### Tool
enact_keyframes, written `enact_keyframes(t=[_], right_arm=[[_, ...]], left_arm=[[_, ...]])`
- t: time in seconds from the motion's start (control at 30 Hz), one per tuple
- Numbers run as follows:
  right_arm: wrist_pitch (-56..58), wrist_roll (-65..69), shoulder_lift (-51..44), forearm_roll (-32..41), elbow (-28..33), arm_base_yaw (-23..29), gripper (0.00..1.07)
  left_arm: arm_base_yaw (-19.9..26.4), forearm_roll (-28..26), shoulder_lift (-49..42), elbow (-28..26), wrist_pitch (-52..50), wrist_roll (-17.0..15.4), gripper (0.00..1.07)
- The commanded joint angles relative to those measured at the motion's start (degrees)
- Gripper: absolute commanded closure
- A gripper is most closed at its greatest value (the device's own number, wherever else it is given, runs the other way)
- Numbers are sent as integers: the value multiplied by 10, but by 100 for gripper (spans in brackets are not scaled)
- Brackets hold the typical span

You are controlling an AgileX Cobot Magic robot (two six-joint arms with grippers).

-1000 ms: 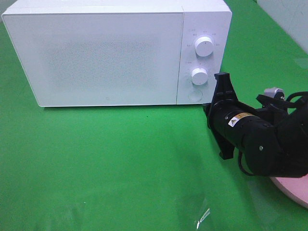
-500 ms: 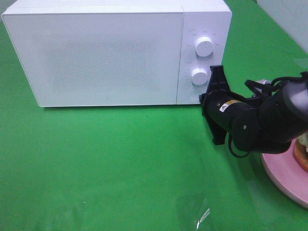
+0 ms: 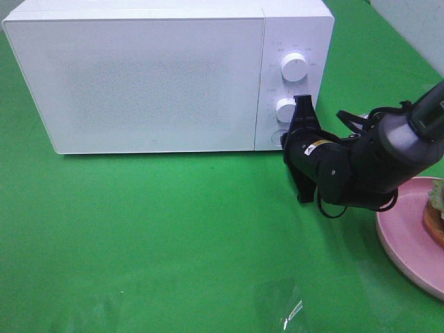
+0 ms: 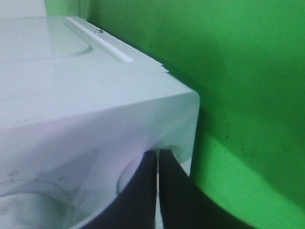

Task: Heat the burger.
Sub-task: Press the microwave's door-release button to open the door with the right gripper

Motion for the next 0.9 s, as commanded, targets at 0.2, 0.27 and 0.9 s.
enact_keyframes(t=[0.2, 0.27, 0.9], right_arm=[[-48, 1, 10, 1, -19, -9, 107], [-57, 1, 6, -1, -19, -9, 107], [-93, 6, -24, -19, -19, -8, 107]], left_arm=[[-2, -2, -9, 0, -10, -1, 8], [-2, -2, -9, 0, -10, -1, 8], [-2, -2, -9, 0, -10, -1, 8]])
